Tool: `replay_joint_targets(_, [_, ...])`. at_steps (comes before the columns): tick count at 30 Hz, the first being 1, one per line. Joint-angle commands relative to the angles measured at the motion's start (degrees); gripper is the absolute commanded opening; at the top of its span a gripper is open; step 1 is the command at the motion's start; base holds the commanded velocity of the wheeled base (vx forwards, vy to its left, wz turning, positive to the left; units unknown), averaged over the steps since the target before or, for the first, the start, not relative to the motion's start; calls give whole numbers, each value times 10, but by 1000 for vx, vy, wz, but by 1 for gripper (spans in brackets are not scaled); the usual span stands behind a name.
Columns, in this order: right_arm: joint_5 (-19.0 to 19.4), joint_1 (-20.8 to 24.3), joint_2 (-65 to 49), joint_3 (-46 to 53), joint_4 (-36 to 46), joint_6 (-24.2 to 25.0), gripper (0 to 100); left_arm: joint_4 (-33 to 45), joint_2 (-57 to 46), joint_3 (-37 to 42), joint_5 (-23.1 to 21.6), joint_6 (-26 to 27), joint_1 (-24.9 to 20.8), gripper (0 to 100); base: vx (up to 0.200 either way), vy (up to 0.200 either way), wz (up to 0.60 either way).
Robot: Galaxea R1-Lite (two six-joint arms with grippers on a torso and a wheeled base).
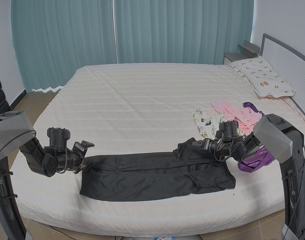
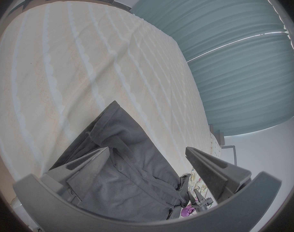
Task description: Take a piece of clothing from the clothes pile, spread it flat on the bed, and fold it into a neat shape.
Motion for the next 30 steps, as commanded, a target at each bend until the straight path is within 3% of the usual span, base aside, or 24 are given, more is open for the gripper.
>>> replay_joint_targets(1, [-1,-1,16,-6,-1,-1,100,0,3,1,0,0,0,100,0,0,0])
replay_joint_targets(20, [-23,-5,29,-23,1,-15,100,-1,3,4,1,1,-1,100,0,0,0])
replay_joint_targets(21, [-23,-4,29,-22,1,-15,0,-1,3,4,1,1,-2,100,0,0,0])
replay_joint_targets(30, [-26,-11,4,-16,2,-9,0,-1,4,5,1,3,-4,100,0,0,0])
